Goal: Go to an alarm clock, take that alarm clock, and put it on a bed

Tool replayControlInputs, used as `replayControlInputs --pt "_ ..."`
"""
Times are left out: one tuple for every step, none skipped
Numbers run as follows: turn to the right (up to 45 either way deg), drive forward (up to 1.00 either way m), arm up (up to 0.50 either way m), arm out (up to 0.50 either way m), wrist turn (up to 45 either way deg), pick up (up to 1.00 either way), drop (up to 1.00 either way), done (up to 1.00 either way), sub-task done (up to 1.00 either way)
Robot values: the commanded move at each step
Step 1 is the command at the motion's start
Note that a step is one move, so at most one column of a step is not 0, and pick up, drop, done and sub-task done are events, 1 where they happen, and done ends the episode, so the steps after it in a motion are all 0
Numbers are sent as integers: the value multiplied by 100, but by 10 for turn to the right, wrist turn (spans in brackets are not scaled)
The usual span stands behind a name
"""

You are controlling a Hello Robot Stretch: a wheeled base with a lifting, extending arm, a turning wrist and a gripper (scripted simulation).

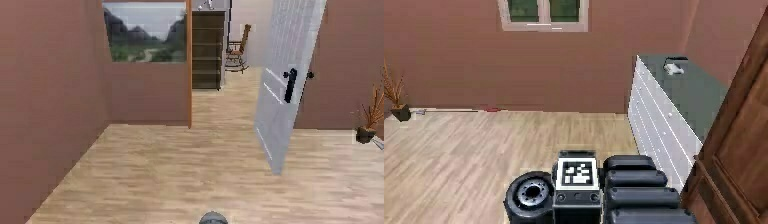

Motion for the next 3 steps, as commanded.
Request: replayControlInputs --pt "450 0 0 0 0 0 0 0 0" --pt "360 0 0 0 0 0 0 0 0" --pt "450 0 0 0 0 0 0 0 0"
